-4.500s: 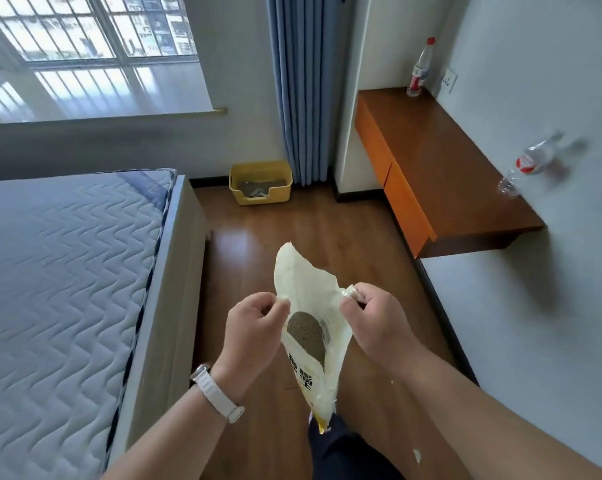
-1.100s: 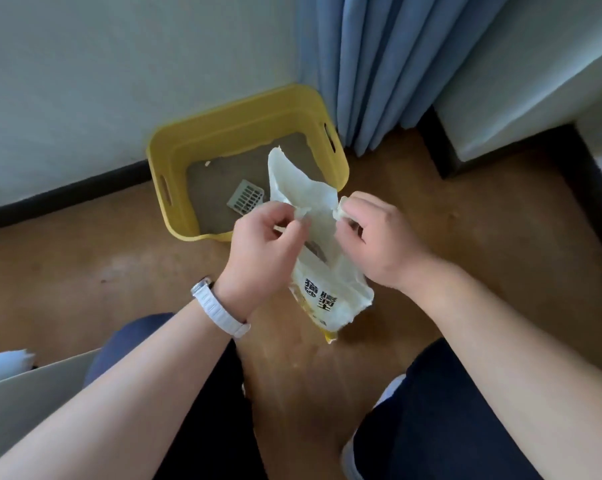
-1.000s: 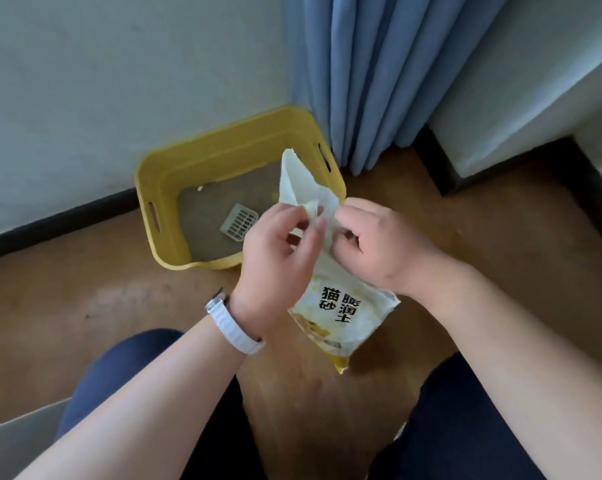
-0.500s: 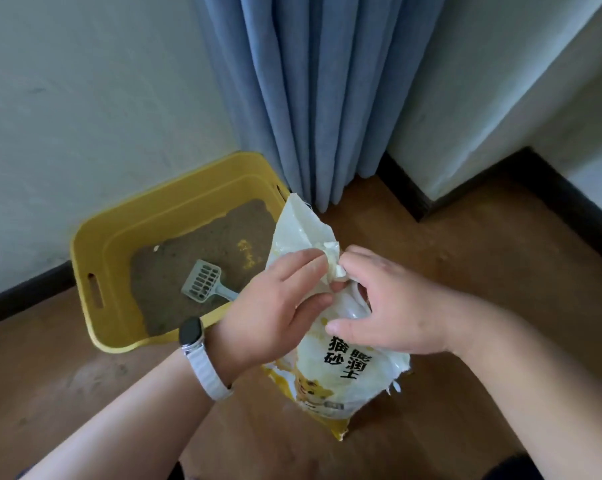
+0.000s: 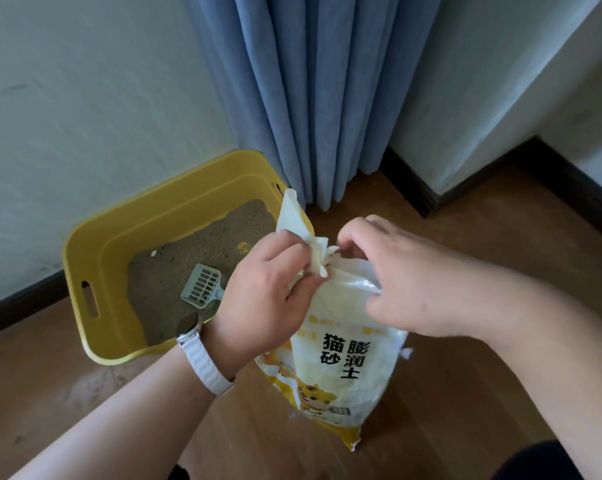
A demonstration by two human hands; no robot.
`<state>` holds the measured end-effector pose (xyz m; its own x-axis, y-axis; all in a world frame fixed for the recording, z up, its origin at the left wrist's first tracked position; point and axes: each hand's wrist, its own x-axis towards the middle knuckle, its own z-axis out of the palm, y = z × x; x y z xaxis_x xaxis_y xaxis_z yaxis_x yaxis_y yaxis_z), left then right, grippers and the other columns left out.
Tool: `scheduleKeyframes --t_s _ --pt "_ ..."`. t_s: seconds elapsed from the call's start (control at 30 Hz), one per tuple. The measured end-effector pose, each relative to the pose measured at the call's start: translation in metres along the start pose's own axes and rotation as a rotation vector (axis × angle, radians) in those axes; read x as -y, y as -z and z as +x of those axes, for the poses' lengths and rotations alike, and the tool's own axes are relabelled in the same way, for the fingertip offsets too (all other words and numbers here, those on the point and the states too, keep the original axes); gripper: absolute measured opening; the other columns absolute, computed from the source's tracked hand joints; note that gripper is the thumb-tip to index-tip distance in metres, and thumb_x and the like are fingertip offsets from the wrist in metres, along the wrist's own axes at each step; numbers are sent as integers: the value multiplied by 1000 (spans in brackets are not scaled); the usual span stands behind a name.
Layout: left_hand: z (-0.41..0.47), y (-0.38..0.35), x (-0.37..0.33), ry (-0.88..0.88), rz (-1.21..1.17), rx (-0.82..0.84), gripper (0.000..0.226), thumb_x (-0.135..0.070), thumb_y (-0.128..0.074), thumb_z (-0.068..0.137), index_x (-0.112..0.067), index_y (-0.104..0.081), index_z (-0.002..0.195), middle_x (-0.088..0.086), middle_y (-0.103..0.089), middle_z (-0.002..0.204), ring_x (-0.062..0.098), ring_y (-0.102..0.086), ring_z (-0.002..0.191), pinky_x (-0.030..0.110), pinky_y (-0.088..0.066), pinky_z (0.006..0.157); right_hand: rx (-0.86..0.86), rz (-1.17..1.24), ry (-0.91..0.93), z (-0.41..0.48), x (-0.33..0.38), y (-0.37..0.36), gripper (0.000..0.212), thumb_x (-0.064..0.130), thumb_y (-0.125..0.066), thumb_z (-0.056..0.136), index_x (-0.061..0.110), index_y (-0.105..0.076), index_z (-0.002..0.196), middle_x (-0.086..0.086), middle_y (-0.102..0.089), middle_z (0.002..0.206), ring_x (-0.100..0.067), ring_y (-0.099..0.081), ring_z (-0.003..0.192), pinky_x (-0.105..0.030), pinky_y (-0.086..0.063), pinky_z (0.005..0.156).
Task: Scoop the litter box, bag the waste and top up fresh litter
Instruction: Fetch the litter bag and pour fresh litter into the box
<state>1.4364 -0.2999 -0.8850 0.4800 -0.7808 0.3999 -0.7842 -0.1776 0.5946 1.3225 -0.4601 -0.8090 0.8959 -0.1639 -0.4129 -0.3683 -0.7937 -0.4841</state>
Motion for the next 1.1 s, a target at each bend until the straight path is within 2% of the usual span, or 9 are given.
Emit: scheduleKeyframes --t_s 0.13,0.23,0.4,0.5,0.63,0.73,0.8,0.97,1.1 --pt "1 8 11 -5 112 -61 20 -7 -67 85 -1 -55 70 13 -59 107 30 -56 92 40 -46 83 -84 -84 -81 -2 -10 8 8 28 -54 87 29 -47 84 11 -49 88 -6 -49 74 -32 -46 63" --pt "-2 12 10 -80 148 -30 16 0 -64 83 -1 -54 70 17 -61 120 33 -59 105 37 -47 91 -135 -22 -162 5 -17 2 25 38 -53 92 19 -51 76 6 -50 64 -13 -43 54 -31 -33 49" --pt "-6 11 6 -70 202 32 13 7 -62 81 -1 -63 92 9 -69 111 20 -58 110 18 -38 100 -274 107 -180 21 -16 -19 29 35 -52 95 15 -51 73 1 -50 58 -15 -42 49 -28 -30 44" --pt "-11 11 7 0 214 72 25 -15 -65 89 -4 -63 111 5 -68 119 15 -55 118 21 -39 101 -336 194 -143 28 -9 -32 28 31 -51 95 15 -52 72 -6 -59 63 -16 -44 49 -30 -33 44" --pt "-17 12 4 86 189 154 70 -56 -59 85 -7 -49 134 7 -59 134 16 -48 126 18 -30 105 -347 305 -60 33 5 -38 27 31 -52 95 17 -52 72 -5 -63 63 -16 -53 50 -35 -42 46" --pt "-26 3 0 55 243 180 97 -68 -56 80 4 -38 142 16 -46 145 24 -38 138 31 -28 116 -295 379 20 33 20 -44 24 28 -51 96 16 -52 75 -8 -64 67 -22 -59 57 -43 -49 52" --pt "-32 -3 0 86 274 180 99 -70 -51 83 6 -35 144 18 -40 150 27 -34 142 40 -32 115 -265 432 45 34 28 -51 22 26 -51 97 18 -51 76 -8 -63 69 -23 -59 59 -45 -52 54" --pt "-35 1 7 142 317 207 64 -37 -58 89 -1 -45 141 13 -46 148 26 -45 136 38 -42 107 -272 466 80 38 30 -58 20 24 -52 98 20 -53 78 -5 -62 69 -20 -58 63 -46 -51 60" --pt "-35 9 15 134 309 246 54 -7 -70 80 -5 -55 132 12 -57 134 33 -60 114 43 -55 88 -220 502 67 39 27 -63 14 25 -56 96 19 -58 83 -5 -62 71 -21 -56 64 -46 -49 63"
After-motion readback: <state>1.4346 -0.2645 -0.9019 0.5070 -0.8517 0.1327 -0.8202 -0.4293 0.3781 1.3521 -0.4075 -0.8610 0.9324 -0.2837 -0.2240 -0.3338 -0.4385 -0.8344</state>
